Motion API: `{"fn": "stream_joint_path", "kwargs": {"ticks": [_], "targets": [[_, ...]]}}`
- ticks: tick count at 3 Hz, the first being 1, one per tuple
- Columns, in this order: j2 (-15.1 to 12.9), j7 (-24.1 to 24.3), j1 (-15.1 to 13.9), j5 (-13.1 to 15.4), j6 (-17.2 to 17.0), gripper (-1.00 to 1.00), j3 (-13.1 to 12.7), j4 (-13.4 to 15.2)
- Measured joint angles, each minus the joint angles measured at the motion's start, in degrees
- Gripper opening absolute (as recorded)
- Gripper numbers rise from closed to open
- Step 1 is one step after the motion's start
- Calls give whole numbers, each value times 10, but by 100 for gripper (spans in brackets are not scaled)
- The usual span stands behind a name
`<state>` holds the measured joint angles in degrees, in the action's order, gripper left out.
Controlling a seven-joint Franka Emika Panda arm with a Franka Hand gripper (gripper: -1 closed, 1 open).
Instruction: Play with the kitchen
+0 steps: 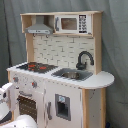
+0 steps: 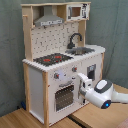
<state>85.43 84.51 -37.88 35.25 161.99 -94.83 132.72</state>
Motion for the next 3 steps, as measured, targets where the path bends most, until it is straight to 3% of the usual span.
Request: {"fn": "stream_joint_path", "kwargs": {"ticks": [1, 2, 3], "targets": [[0, 43, -33, 0, 21, 100, 0, 0], [0, 29, -73, 24, 48, 100, -11, 3], [0, -22, -89, 24, 71, 100, -1, -1]]}}
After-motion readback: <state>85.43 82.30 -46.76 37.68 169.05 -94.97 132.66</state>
